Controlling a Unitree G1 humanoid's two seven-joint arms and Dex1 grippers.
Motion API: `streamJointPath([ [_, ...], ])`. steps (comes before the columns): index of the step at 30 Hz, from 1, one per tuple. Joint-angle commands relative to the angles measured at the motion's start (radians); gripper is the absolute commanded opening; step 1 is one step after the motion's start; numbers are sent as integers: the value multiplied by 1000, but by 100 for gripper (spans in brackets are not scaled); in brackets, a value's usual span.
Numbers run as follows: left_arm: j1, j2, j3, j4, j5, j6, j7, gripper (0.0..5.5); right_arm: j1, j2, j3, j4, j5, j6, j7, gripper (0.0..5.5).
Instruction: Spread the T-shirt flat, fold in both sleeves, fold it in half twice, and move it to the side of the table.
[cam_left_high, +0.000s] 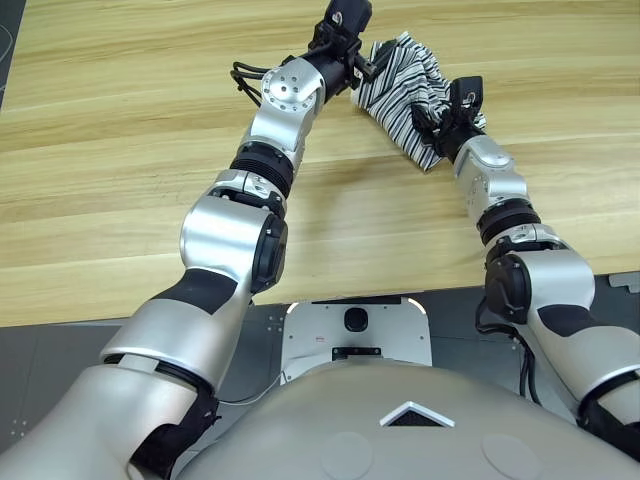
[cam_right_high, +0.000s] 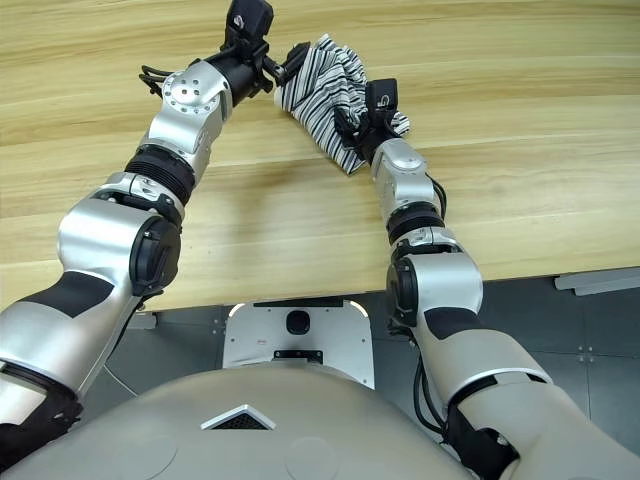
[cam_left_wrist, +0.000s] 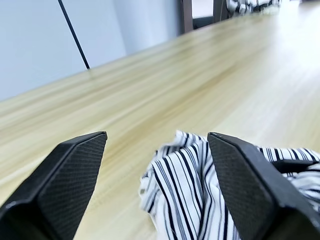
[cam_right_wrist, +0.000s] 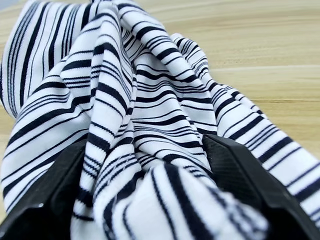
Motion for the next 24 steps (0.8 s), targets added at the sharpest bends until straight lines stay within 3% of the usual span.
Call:
streamJointPath([
  [1,16,25,44,-61,-51,-37,-24,375,-29,-70,11,48,-29,129,28,335],
  [9,161,119,73,-255,-104,-93,-95,375,-101,-270,107,117,-145,227,224,335],
  [15,262,189,61,-419,-140,-64,-179,375,-104,-386,286,136,-304,194,553,335],
  [19,359,230,9,-616,-184,-22,-344,375,-78,-436,386,109,-351,178,904,335],
  [24,505,297,-102,-869,-207,15,-549,375,-55,-444,396,18,-309,216,1127,335],
])
